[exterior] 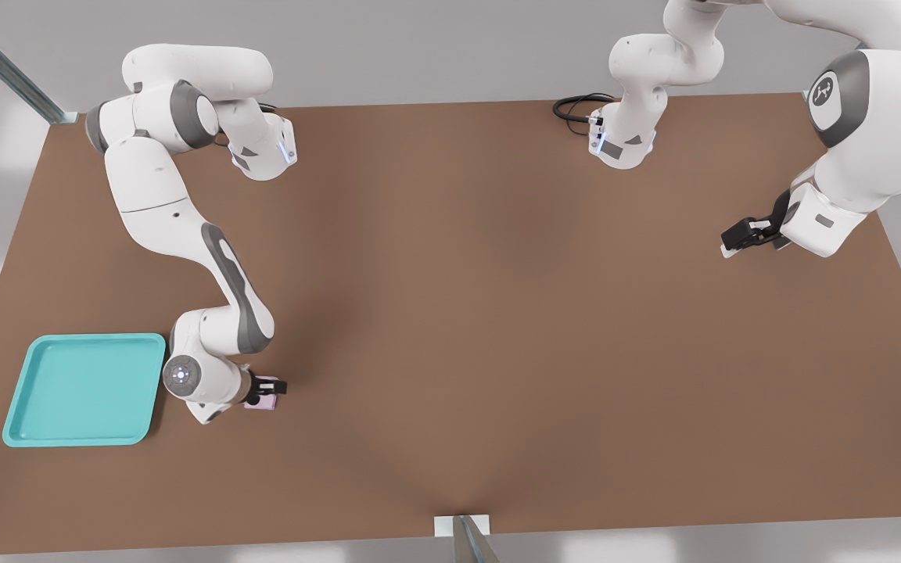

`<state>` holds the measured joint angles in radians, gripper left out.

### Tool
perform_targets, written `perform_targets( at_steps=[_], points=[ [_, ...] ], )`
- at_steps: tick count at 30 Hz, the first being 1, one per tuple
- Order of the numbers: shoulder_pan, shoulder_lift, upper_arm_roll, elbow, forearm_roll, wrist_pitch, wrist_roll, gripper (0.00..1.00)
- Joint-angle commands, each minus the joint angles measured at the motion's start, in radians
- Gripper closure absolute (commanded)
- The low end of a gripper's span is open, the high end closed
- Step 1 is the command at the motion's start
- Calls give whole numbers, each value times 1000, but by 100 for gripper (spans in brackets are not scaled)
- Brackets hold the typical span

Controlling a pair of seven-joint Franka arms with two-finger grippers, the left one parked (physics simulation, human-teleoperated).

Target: Keep left arm still and place phone on the tray with right arm

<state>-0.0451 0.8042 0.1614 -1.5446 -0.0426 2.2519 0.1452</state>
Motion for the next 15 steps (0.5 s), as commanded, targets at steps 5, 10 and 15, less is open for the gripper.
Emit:
perform_targets(
  at_steps=[5,10,15],
  points=[
    [-13,7,-3,-3,-8,49,-44,0],
    [-16,24,-3,-8,-8,60,-44,0],
    [-13,27,-3,-15,-8,60,-44,1]
  ],
)
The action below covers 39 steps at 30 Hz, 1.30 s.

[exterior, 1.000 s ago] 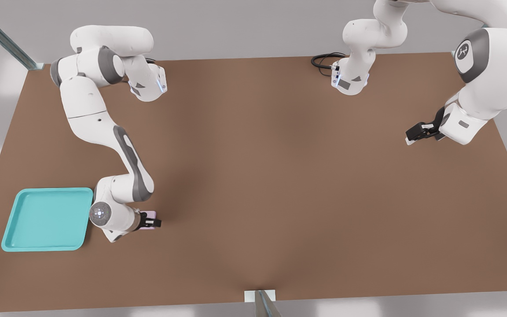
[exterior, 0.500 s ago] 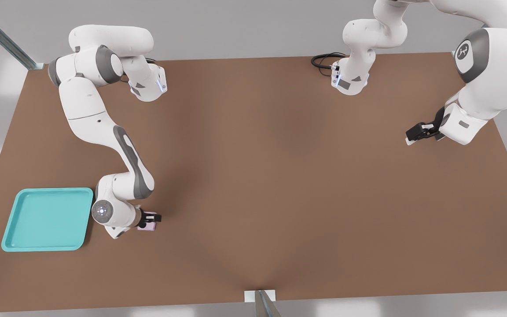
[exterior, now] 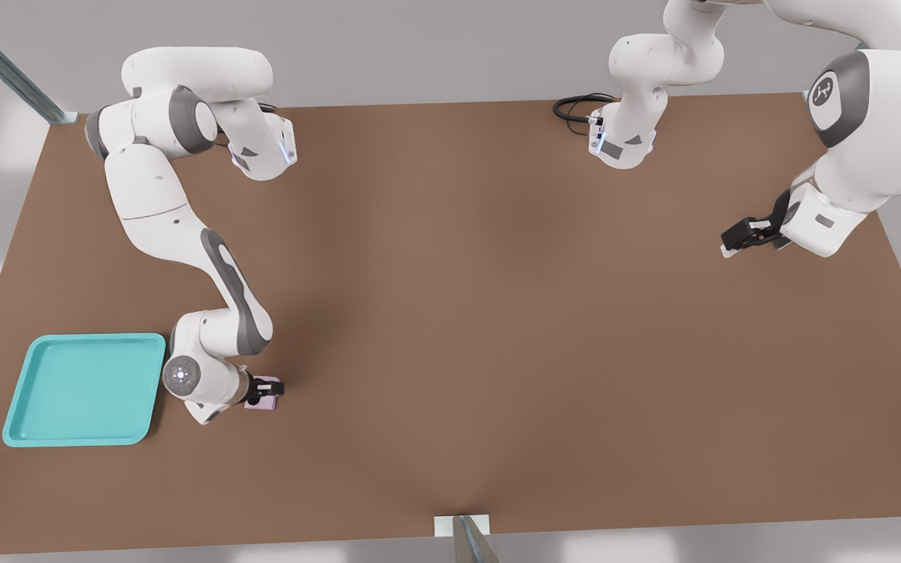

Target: Keep left arm still and place phone on the tray with right arm

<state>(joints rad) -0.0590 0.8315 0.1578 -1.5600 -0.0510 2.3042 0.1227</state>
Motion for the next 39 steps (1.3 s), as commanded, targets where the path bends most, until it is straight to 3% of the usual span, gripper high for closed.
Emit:
perform_targets(
  at_steps=[1,3,8,16,19,30,39],
  points=[
    [1,-2,0,0,0,8,-21,6],
    [1,-5,0,1,0,8,-21,17],
    [-1,-9,0,5,0,6,-21,20],
    [-42,-64,-4,64,-1,-6,-81,21],
    [-96,-66,-3,116,-67,-17,-135,21],
    [-400,-86,-1,136,-66,-124,-591,21],
    [-452,-25,2,103,-61,-140,-614,21]
  ],
)
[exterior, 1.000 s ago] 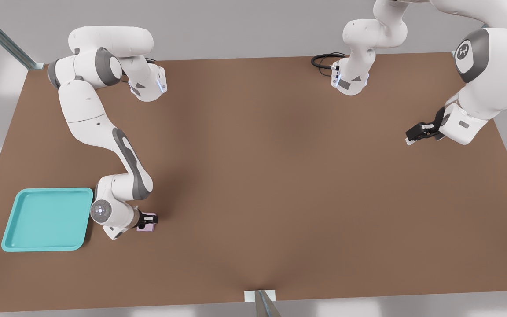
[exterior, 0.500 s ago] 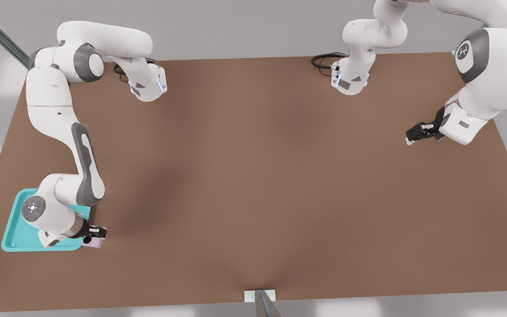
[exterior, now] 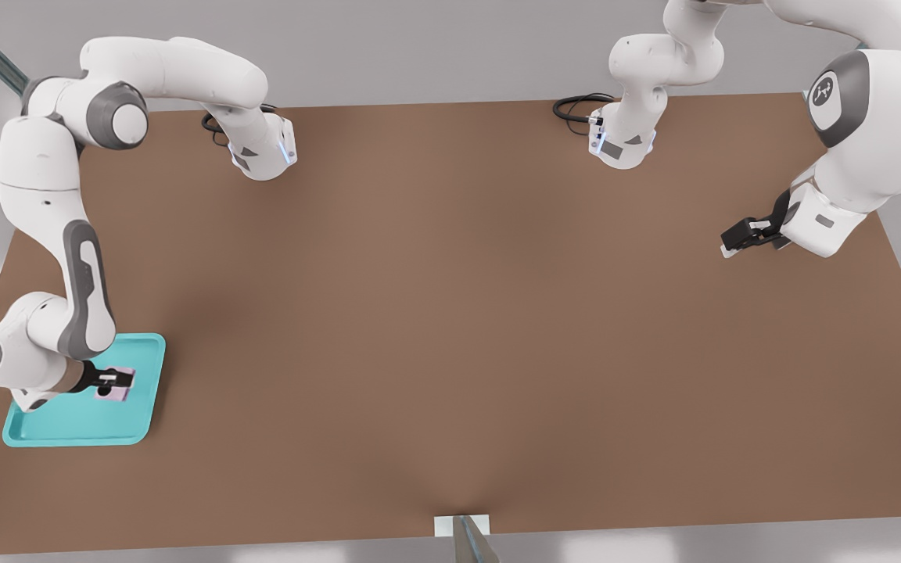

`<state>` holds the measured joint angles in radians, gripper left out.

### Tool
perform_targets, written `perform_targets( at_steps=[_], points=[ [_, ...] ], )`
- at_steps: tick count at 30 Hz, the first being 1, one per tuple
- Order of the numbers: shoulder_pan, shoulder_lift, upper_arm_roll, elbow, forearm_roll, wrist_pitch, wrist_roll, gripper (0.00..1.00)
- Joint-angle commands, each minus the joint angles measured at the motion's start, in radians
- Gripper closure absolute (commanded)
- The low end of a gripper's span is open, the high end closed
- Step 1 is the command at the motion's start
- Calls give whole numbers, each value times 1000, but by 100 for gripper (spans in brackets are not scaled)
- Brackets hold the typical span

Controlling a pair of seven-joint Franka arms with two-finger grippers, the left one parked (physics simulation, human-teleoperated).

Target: Keep left arm still and place phone on the tray with right arm

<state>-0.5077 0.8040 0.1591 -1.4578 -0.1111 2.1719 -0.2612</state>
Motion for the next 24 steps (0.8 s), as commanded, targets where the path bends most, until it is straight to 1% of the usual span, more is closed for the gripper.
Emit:
perform_targets(
  at_steps=[1,2,5,6,8,9,10,12,13,14,15,16,17,18,20,24],
  points=[
    [-3,3,0,1,-1,-4,-228,7],
    [-2,3,0,2,-1,-6,-230,0],
    [0,-12,8,36,-2,-10,-228,0],
    [11,-54,13,65,-2,-29,-225,0],
    [18,-161,59,68,-4,-66,-204,0],
    [53,-227,92,94,-9,-165,-129,0],
    [115,-258,94,142,-34,-266,-52,0],
    [248,-331,109,171,-44,-401,132,0],
    [261,-365,126,171,-41,-412,165,0],
    [258,-432,132,146,-30,-415,174,0],
    [343,-526,42,79,-19,-420,215,0],
    [541,-597,-200,60,79,-420,295,0],
    [555,-705,-216,-66,80,-423,299,0],
    [541,-727,-213,-95,80,-423,289,0],
    [523,-729,-197,-99,85,-432,278,0],
    [523,-740,-197,-121,85,-425,278,0]
  ],
)
